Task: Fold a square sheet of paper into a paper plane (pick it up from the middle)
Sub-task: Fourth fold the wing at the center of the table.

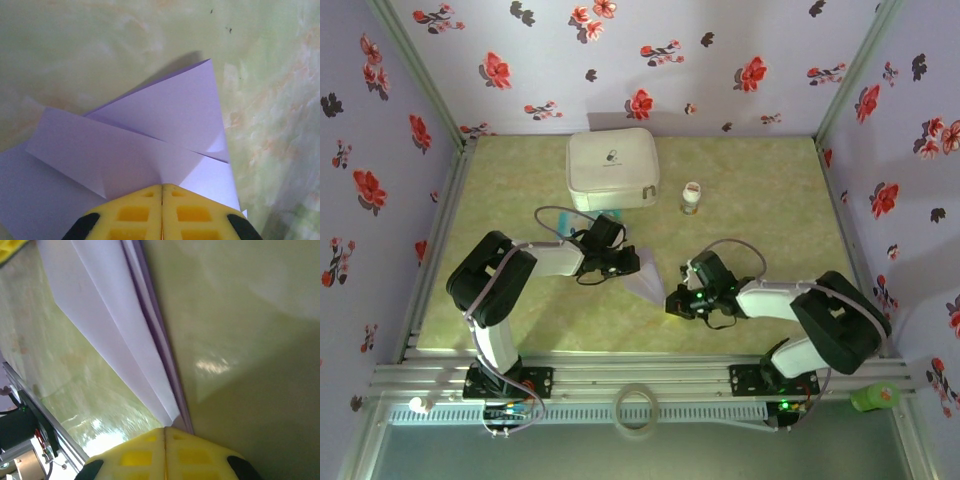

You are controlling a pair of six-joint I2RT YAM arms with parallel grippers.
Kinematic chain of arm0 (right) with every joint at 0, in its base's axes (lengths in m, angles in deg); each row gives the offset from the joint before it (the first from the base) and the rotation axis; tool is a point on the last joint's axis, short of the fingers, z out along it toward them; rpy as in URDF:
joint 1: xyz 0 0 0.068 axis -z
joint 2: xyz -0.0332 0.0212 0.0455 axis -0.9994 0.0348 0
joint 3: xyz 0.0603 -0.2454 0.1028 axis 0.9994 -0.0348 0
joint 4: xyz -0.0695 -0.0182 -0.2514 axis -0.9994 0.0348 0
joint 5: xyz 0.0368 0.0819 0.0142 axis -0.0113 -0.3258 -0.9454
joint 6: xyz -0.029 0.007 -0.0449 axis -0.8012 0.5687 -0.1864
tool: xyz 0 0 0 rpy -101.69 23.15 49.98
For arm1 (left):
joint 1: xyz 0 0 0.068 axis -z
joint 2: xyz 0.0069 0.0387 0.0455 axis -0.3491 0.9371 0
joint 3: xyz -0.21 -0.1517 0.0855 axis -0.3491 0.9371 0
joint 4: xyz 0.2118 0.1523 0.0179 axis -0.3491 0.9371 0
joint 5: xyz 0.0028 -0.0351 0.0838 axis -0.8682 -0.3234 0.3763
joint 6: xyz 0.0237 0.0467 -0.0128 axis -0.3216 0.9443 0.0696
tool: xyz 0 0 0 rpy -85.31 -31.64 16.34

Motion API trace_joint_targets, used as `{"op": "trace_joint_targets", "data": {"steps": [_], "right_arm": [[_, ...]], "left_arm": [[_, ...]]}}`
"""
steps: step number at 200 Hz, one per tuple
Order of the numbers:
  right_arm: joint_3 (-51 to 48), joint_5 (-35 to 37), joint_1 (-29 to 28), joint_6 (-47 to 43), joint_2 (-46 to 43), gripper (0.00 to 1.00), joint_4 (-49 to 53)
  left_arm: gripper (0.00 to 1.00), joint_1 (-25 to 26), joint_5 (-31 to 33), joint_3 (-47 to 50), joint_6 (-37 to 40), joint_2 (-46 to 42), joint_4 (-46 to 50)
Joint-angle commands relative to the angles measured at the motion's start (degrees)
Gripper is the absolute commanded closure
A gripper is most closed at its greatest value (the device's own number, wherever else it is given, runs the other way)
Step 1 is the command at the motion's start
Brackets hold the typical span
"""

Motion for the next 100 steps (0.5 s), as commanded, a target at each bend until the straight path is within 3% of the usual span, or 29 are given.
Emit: {"op": "trace_joint_targets", "data": {"steps": [1,42,100], "right_arm": [[-0.1,1.3,0.5,-0.9,-4.6,0.93,9.3],[5.5,2.3,0.9,1.9,-9.6,0.93,8.4],[12.8,2.5,1.4,3.3,5.9,0.94,3.3]], "left_arm": [[0.92,-1.0,3.8,1.7,-0.1,1.4,2.9],[0.92,-0.7,4.2,1.2,-0.4,0.6,3.0],[0.92,-0.6,4.0,1.1,-0.5,0.7,2.9]]}}
